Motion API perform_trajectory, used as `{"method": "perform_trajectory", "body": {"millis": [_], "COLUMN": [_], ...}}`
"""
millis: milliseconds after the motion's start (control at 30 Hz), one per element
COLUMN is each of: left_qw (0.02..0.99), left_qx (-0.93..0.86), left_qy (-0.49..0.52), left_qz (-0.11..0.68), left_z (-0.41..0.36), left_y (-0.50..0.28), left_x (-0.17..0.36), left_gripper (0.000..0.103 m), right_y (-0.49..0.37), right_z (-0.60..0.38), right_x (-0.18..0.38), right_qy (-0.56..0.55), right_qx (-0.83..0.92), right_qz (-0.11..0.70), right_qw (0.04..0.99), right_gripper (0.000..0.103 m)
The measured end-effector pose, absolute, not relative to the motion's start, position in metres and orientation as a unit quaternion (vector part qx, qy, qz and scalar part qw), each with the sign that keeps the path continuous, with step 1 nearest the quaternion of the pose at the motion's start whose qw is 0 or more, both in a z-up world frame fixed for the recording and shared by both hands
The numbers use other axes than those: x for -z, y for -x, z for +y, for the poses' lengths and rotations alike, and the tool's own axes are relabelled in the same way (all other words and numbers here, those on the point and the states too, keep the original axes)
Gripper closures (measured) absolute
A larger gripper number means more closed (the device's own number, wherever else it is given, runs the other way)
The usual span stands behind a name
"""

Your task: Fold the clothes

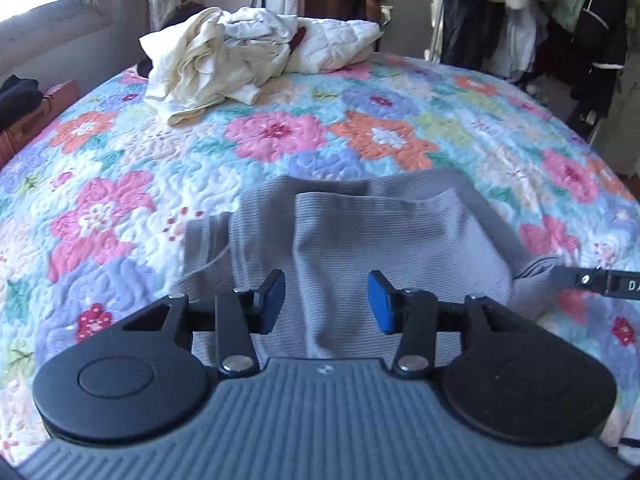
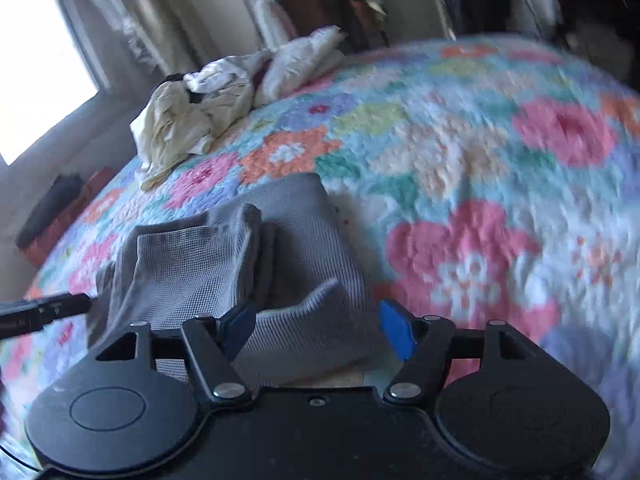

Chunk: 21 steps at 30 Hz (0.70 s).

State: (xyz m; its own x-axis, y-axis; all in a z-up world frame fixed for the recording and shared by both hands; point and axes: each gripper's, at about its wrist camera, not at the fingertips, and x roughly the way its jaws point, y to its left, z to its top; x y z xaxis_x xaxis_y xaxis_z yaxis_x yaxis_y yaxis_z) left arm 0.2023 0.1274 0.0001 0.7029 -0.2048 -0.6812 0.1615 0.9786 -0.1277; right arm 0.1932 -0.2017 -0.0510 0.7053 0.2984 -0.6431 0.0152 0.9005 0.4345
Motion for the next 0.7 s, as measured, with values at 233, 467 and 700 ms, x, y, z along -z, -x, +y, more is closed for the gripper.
{"method": "perform_trajectory", "body": {"millis": [233,467,700], "left_qw": [0.857,0.819,0.811], "left_qx": [0.183,0.170,0.165], "left_qy": [0.139,0.262,0.281], "left_qz": [0.461,0.481,0.486], "left_z": [0.097,0.115,0.132], "left_y": [-0.228,-0.242,-0.242], "left_x": [0.053,0.080,0.076], "left_gripper": [0.058,0.058,0.065], "right_y": [-0.204,-0.225,-0.188], "right_z": [-0.221,-0.169,-0.090], "right_x": [0.109,0.095,0.020], "right_qy": [-0.413,-0.269,-0.026], "right_qx": [-0.102,-0.139,-0.275], "right_qz": [0.394,0.332,0.233], "right_qw": [0.815,0.893,0.932], "right_gripper": [0.025,0.076,0.081]}}
